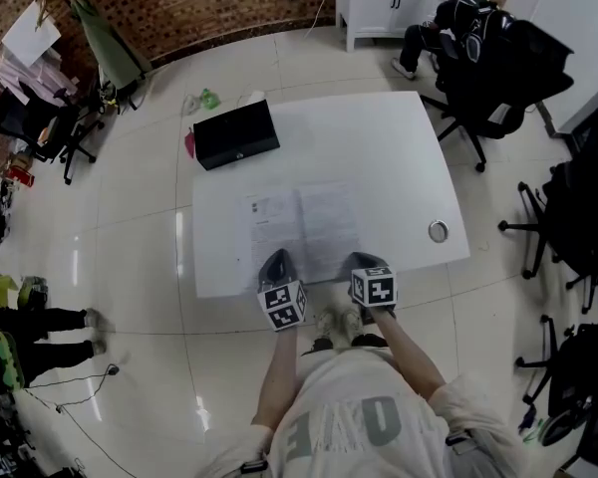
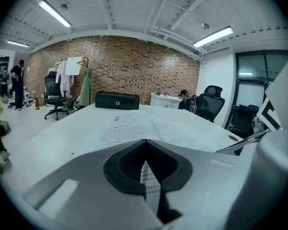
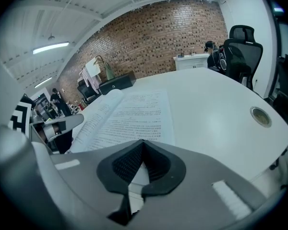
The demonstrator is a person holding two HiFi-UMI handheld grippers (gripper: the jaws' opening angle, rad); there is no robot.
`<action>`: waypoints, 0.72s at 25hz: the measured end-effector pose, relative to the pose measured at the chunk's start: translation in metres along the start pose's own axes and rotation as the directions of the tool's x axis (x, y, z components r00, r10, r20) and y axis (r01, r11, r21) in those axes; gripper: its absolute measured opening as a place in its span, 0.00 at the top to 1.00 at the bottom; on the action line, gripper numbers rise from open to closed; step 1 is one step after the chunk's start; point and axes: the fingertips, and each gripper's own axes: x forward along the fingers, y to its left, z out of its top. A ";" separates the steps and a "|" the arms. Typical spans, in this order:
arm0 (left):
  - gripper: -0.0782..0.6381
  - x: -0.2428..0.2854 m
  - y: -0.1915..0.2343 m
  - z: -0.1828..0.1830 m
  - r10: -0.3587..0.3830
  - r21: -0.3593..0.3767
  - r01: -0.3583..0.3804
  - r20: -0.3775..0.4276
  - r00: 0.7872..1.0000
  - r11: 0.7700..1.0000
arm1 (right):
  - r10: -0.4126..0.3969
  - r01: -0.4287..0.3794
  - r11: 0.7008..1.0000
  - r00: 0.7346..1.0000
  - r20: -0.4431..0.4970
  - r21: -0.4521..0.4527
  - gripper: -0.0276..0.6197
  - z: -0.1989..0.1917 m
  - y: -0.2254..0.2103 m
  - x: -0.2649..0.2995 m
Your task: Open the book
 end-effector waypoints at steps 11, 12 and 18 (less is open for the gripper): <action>0.87 -0.036 0.062 -0.003 0.149 -0.076 -0.146 0.041 0.988 0.986 | -0.018 0.018 1.000 1.000 -0.003 0.000 0.95 -0.001 -0.003 0.000; 0.87 -0.040 0.060 0.006 0.136 -0.075 -0.130 0.075 0.988 0.989 | -0.019 0.019 1.000 1.000 0.000 0.007 0.95 0.000 -0.002 -0.002; 0.87 -0.080 0.037 0.078 0.043 -0.079 -0.020 0.299 0.953 0.997 | 0.066 -0.080 0.995 0.974 0.219 0.056 0.95 0.049 0.030 -0.054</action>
